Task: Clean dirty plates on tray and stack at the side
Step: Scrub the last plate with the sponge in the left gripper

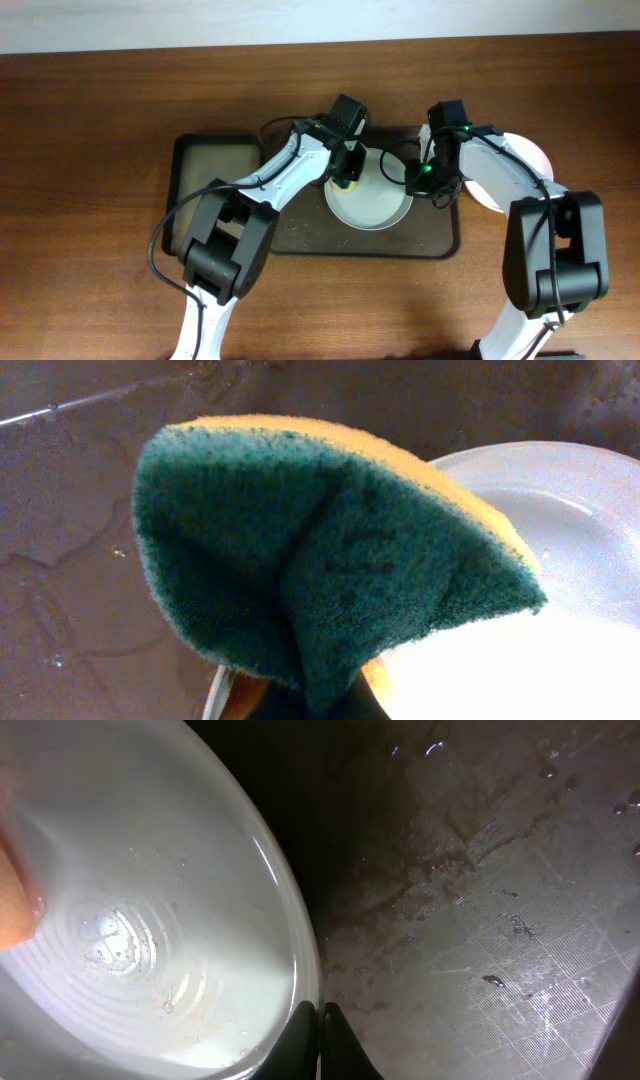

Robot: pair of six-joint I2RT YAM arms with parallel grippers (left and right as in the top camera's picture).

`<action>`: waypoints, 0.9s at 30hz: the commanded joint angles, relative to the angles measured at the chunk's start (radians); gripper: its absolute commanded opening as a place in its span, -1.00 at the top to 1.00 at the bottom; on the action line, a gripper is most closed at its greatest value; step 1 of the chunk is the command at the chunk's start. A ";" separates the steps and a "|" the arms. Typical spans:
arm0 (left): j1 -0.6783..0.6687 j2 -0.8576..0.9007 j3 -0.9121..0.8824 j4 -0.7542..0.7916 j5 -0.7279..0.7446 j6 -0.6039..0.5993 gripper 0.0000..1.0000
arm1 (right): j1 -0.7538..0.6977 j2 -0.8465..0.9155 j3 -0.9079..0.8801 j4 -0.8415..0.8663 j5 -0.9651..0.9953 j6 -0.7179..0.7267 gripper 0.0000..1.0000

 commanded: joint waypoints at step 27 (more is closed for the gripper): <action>-0.029 0.078 -0.005 -0.139 0.536 -0.010 1.00 | 0.003 0.067 -0.024 0.055 -0.003 -0.003 0.91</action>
